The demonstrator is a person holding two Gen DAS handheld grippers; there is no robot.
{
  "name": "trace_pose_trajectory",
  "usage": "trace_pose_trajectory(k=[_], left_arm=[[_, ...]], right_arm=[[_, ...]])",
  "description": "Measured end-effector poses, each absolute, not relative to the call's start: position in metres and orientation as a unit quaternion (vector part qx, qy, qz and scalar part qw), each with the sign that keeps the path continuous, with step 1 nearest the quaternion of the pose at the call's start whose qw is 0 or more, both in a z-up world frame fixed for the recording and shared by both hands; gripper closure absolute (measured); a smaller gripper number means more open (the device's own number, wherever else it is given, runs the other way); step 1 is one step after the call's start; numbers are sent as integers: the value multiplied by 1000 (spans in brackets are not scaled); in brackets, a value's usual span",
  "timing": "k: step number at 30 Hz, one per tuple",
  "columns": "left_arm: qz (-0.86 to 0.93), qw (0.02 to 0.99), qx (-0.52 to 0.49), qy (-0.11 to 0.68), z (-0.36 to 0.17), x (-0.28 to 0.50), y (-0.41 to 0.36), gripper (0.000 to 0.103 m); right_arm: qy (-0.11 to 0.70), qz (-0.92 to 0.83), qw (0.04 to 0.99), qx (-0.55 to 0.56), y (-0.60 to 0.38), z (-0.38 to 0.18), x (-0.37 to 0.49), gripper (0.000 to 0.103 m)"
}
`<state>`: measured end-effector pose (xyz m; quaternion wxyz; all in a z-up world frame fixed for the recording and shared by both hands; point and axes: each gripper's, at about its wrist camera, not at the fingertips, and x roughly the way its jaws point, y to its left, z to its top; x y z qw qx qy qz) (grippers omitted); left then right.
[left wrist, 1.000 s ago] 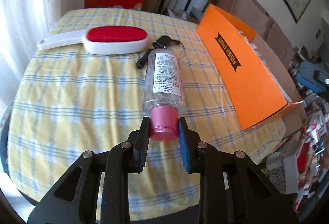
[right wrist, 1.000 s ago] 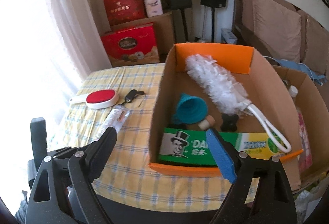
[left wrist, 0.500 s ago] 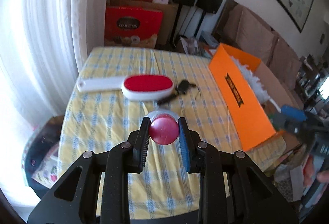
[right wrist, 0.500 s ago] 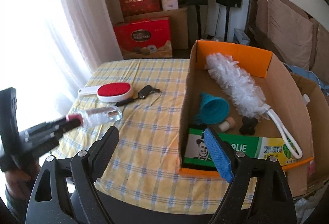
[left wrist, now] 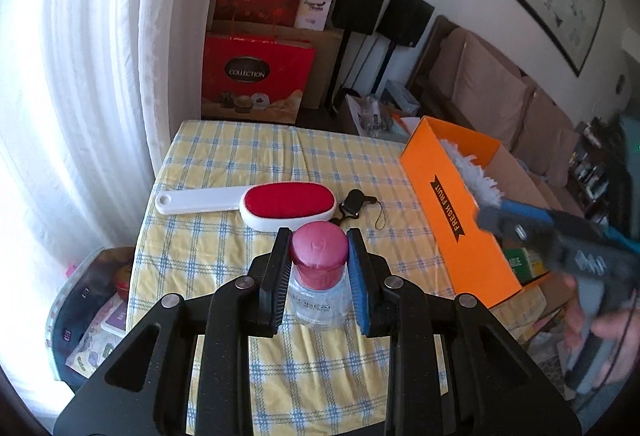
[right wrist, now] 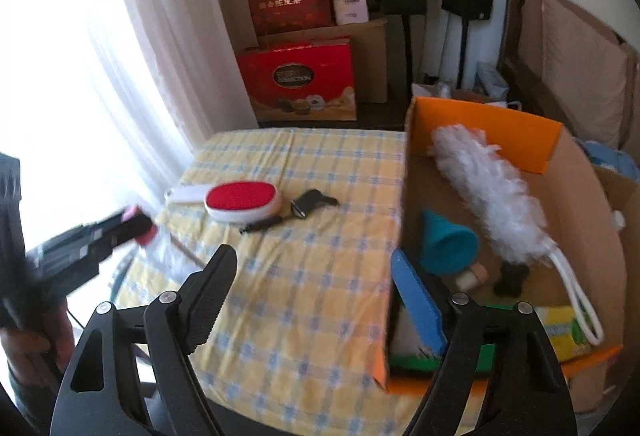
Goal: Organize objects
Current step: 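Lift the bottle with the left tool while the right tool moves to the black gadget, then grasp the cord of the black gadget with the right tool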
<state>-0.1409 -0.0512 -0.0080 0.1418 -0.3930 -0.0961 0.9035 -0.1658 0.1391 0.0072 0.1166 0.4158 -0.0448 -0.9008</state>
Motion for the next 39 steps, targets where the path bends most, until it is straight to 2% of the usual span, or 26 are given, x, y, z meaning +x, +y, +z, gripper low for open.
trace_pose_trajectory(k=[5,14,21,26,34,39], left_arm=[[903,135,-395,-101,-11,-141,-61,78],[905,129,-395,-96,-8,-142,-69,78],[905,131,-396,-89,-10,-143,-72,78],[903,130,-398,-97,-13,-144,-76,78],[904,130,-397,-95,-14,-144,-77,78],[904,128,-397,-92,-14,-144,-76,78]], right_arm=[[-65,-885,116,446,127,-5,-208,47],[-81,-862,79,494,109,-47,-263,54],[-81,-841,122,521,89,-73,-262,54],[-93,-824,135,542,72,-87,-263,65],[-133,-815,122,550,59,-102,-272,65],[-97,-827,103,544,45,-105,-276,65]])
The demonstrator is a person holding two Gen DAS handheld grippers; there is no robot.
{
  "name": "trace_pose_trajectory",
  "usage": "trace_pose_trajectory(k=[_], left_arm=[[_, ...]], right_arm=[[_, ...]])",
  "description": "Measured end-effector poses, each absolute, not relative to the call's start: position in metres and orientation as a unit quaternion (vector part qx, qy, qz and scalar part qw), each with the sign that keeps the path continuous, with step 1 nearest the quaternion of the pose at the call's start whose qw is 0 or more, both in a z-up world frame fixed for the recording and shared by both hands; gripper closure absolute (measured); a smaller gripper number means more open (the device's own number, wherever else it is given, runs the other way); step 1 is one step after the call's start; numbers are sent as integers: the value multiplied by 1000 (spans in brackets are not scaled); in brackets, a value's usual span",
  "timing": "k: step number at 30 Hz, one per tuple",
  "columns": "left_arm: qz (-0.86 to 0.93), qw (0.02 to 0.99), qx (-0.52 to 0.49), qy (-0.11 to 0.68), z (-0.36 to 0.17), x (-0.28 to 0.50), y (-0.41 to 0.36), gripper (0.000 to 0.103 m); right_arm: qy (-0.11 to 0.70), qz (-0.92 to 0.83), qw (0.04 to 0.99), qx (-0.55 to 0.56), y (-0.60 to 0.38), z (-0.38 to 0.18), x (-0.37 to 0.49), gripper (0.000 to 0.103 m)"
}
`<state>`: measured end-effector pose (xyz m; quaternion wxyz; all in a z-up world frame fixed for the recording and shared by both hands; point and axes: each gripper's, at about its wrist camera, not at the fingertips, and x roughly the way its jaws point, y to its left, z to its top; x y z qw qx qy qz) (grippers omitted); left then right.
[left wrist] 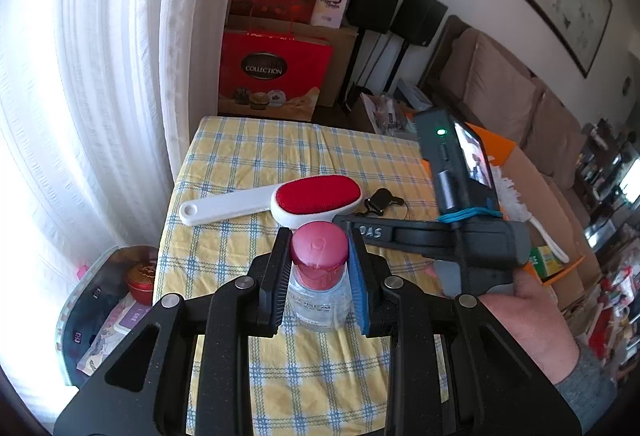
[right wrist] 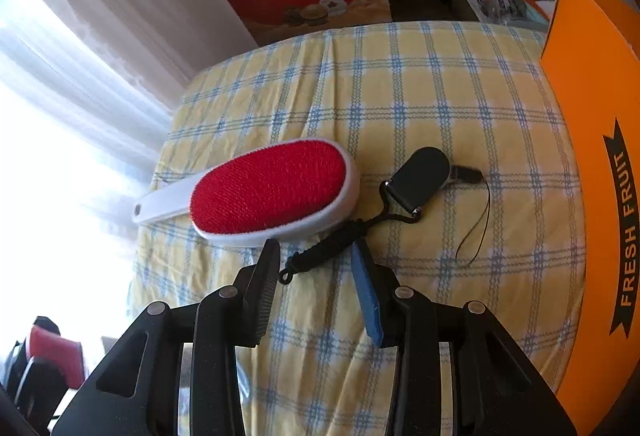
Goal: Organize objects
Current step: 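Grasp the cord of the black gadget with the right tool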
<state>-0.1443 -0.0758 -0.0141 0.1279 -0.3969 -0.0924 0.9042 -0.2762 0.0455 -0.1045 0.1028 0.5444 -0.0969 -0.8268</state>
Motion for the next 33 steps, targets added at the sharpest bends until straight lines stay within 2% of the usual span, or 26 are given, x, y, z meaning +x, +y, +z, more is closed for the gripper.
trace_pose_trajectory(k=[3,4,6,10,16,21,26,33], left_arm=[[904,127,-397,-91,-14,-144,-75,78],[904,127,-397,-91,-14,-144,-75,78],[904,127,-398,-91,-14,-144,-75,78],[903,129,-399,-93,-13,-145,-73,78],[900,135,-404,-96,-14,-146,-69,78],[901,131,-404,-92,-14,-147,-66,78],[903,128,-403,-82,-14,-145,-63,78],[902,128,-403,-80,-14,-145,-60,78]], right_arm=[[-65,-833,91,541,39,-105,-276,69],[-53,-835,88,540,38,-105,-275,75],[-40,-835,96,540,38,-106,-273,78],[-33,-831,97,546,47,-100,-266,94],[-15,-832,91,546,69,-92,-255,95],[-65,-834,102,538,76,-87,-258,94],[-83,-832,104,539,62,-95,-269,74],[-39,-844,79,530,47,-105,-273,76]])
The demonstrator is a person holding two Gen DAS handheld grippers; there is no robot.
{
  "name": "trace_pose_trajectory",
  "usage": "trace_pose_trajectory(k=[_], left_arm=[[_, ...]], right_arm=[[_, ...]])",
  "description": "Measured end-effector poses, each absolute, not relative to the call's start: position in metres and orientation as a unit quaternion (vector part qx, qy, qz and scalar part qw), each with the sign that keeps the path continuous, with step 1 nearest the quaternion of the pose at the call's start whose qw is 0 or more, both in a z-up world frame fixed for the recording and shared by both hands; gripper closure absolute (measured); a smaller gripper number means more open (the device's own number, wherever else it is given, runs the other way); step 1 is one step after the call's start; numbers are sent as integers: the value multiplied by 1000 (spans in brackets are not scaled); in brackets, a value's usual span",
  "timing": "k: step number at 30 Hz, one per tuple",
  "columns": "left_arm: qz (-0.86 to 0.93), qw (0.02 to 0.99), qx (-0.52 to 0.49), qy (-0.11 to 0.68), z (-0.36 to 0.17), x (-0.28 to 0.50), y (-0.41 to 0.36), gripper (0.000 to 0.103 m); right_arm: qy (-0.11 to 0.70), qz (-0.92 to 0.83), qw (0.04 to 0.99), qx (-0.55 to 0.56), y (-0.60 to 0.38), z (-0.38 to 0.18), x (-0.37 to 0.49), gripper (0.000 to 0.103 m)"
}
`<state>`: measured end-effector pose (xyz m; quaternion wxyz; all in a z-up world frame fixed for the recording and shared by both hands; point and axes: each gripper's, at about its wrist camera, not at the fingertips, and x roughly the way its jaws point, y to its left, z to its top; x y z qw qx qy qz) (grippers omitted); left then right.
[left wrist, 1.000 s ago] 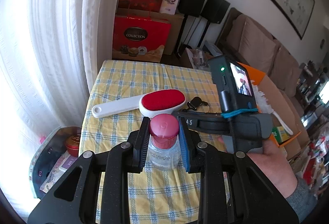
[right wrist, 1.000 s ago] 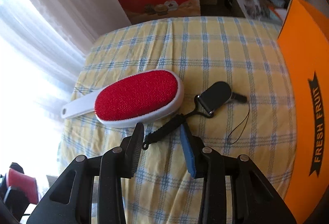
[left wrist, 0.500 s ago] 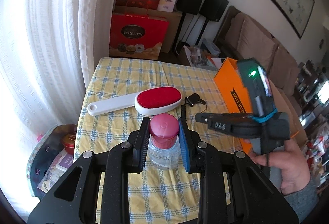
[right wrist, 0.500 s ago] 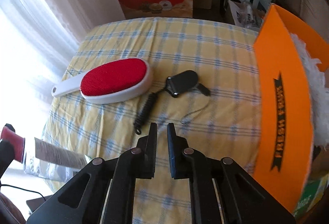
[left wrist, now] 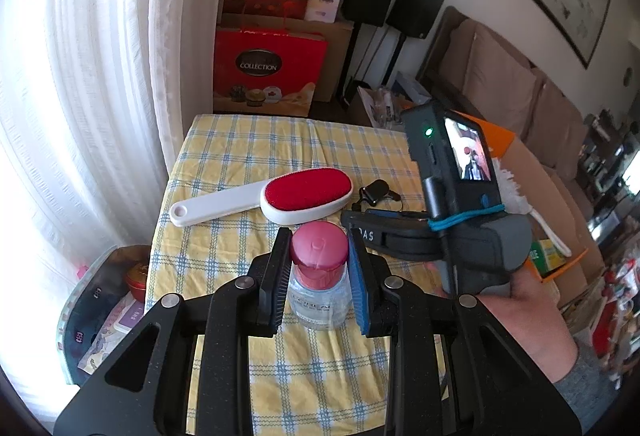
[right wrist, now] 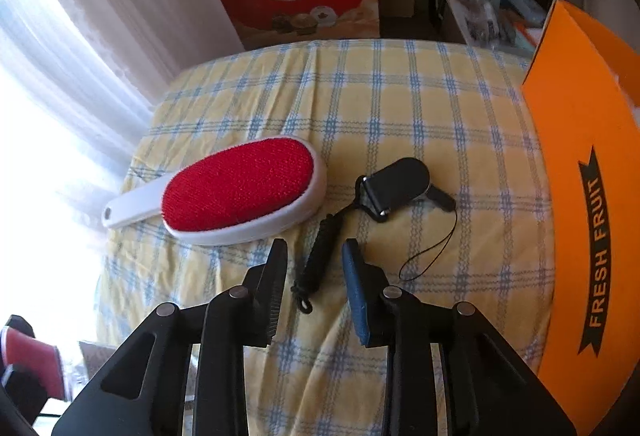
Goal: Organize objects
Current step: 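Grasp the cord of the black gadget with the right tool, then lift the black gadget with the right tool while the left tool carries the bottle toward the box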
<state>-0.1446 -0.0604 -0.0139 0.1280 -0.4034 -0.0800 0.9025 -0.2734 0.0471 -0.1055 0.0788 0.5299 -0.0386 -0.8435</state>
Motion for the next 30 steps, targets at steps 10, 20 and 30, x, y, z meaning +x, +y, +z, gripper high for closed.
trace_pose_trajectory(k=[10,20,30], left_arm=[[899,139,-404,-90,-9,-143,-57,78],[905,156,-386,-87,19,-139,-43,78],[912,191,-357,-65,61,-131,-7,78]], right_arm=[[-36,-850,90,518,60,-96,-264,94],[-54,-879,117,460,87,-23,-234,95],[-67,-902,122,410,122,40,-200,95]])
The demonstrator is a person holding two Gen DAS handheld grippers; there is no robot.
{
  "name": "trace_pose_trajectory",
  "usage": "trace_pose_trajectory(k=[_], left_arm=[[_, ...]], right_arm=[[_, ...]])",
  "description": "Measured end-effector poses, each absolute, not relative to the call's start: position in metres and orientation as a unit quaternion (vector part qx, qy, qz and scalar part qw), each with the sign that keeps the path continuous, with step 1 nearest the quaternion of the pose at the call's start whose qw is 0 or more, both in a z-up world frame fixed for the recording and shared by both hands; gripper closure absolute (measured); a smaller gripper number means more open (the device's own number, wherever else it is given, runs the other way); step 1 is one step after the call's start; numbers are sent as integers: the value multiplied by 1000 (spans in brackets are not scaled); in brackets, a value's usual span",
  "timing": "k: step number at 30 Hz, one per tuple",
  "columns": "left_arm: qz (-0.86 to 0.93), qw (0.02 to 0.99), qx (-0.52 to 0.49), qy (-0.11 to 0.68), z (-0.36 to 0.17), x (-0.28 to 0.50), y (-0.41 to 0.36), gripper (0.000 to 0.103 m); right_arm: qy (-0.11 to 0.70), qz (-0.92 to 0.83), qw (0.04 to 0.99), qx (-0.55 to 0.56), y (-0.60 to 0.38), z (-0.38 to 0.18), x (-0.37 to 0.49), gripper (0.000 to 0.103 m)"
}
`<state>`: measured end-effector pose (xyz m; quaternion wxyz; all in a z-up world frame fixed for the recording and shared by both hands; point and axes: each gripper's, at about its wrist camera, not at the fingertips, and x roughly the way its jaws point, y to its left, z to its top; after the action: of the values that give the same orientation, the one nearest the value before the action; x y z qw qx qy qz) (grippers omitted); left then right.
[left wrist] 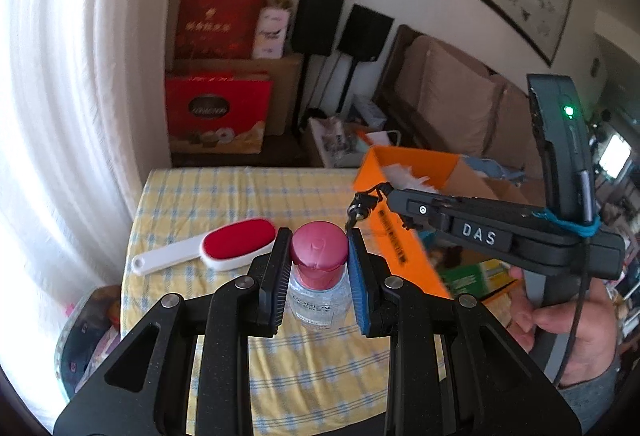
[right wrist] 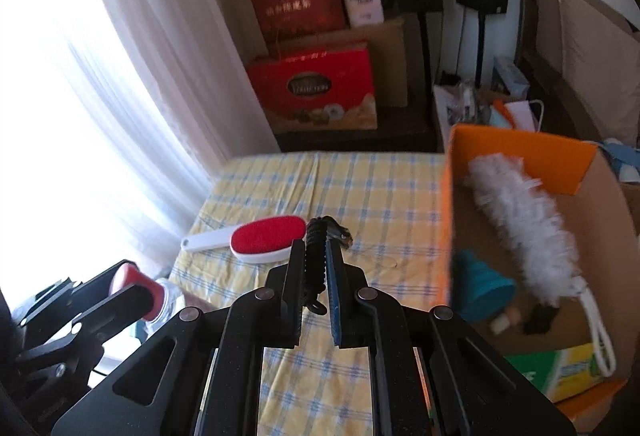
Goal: Organize objects
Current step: 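Lift the black gadget with the right tool while the left tool carries the bottle toward the box, then lower the bottle and black gadget into the box and open both tools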
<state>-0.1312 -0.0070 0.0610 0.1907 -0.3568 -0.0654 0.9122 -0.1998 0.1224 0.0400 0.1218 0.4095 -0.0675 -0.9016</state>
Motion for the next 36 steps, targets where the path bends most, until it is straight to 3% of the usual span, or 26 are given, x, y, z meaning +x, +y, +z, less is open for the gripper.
trace_pose_trajectory(k=[14,36], left_arm=[[908,255,-330,-39,104,-126,69,78],[887,290,-360,8,84,-149,177,78]], right_arm=[[-83,-920,70,377,212,77,-150,94],[-122,-895,13,429,303,7,-145,94]])
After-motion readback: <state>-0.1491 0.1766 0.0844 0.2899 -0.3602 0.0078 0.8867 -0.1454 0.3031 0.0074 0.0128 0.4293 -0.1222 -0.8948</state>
